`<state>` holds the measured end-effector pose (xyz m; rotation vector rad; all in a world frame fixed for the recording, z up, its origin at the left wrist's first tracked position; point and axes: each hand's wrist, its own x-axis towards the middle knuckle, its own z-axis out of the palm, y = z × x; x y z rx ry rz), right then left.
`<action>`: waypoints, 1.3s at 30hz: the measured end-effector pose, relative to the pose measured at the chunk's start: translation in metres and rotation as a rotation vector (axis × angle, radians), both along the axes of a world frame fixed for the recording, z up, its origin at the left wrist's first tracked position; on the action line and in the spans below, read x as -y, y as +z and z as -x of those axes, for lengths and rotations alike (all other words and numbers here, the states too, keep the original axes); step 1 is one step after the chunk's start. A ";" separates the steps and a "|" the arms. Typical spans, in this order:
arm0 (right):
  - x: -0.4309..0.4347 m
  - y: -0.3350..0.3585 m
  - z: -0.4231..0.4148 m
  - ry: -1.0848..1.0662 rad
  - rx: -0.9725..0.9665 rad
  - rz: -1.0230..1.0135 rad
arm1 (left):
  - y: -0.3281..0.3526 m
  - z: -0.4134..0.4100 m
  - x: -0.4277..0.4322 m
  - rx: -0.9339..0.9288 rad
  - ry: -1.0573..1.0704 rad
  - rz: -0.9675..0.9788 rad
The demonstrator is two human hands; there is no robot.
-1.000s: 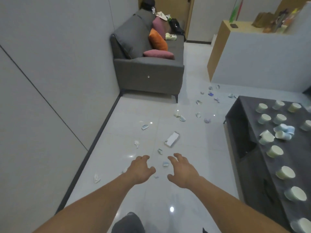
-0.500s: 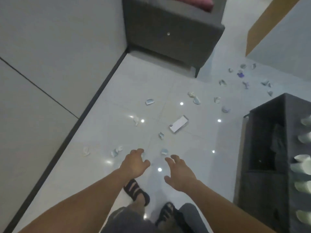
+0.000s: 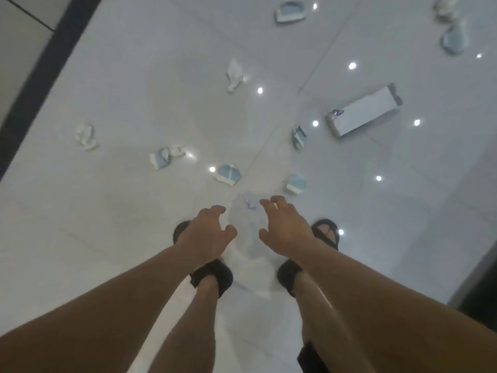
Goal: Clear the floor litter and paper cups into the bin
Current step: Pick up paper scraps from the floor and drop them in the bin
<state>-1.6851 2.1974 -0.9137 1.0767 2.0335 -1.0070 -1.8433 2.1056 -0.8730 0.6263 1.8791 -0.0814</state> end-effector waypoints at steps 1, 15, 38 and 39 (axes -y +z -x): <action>0.002 -0.028 -0.002 0.005 0.004 -0.008 | -0.025 -0.004 0.004 0.004 0.000 0.012; 0.030 -0.228 0.014 0.005 -0.143 -0.151 | -0.208 -0.019 0.006 0.045 0.063 -0.010; -0.061 -0.203 -0.063 -0.059 0.036 -0.381 | -0.186 -0.047 -0.021 0.194 0.430 -0.126; -0.063 -0.209 -0.063 -0.067 0.027 -0.363 | -0.189 -0.044 -0.018 0.187 0.429 -0.118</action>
